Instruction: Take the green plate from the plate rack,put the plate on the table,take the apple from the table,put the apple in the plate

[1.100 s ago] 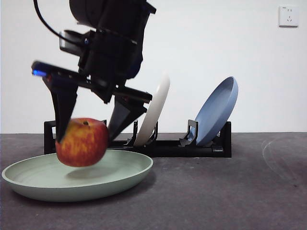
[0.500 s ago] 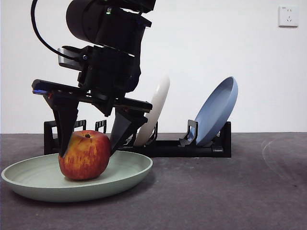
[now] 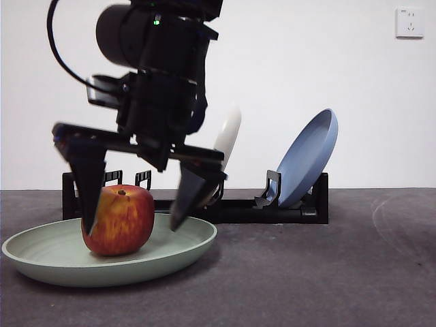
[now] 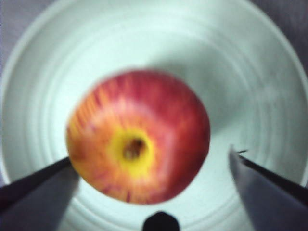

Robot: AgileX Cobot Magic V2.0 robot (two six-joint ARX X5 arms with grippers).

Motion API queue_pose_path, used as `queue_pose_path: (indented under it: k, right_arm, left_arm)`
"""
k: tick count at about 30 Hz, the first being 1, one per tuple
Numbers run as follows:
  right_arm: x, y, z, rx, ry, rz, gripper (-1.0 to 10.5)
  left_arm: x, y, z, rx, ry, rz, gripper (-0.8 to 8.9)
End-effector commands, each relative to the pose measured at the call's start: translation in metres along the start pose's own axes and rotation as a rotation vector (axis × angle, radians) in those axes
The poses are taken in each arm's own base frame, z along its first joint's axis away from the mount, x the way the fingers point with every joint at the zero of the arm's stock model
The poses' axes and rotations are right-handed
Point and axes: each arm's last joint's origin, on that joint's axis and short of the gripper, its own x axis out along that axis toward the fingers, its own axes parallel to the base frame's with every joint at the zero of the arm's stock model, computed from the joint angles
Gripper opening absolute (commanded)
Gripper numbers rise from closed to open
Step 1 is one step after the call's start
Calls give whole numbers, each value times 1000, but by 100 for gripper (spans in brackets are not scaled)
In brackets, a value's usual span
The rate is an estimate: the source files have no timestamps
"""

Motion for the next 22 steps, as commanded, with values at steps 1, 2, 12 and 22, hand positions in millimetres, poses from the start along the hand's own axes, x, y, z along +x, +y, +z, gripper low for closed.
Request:
queue_pose_path:
  k: [1, 2, 12, 22]
  right_arm:
    - [4, 0, 0, 0, 17, -4, 612]
    - [1, 0, 2, 0, 16, -3, 611]
    - [-73, 6, 21, -81, 9, 8, 598]
    - [-207, 2, -18, -155, -124, 21, 598]
  left_arm:
    - [0, 0, 0, -8, -4, -1, 315]
    - [0, 0, 0, -8, -4, -1, 315]
    - [0, 0, 0, -9, -11, 2, 315]
    - [5, -6, 14, -12, -115, 29, 315]
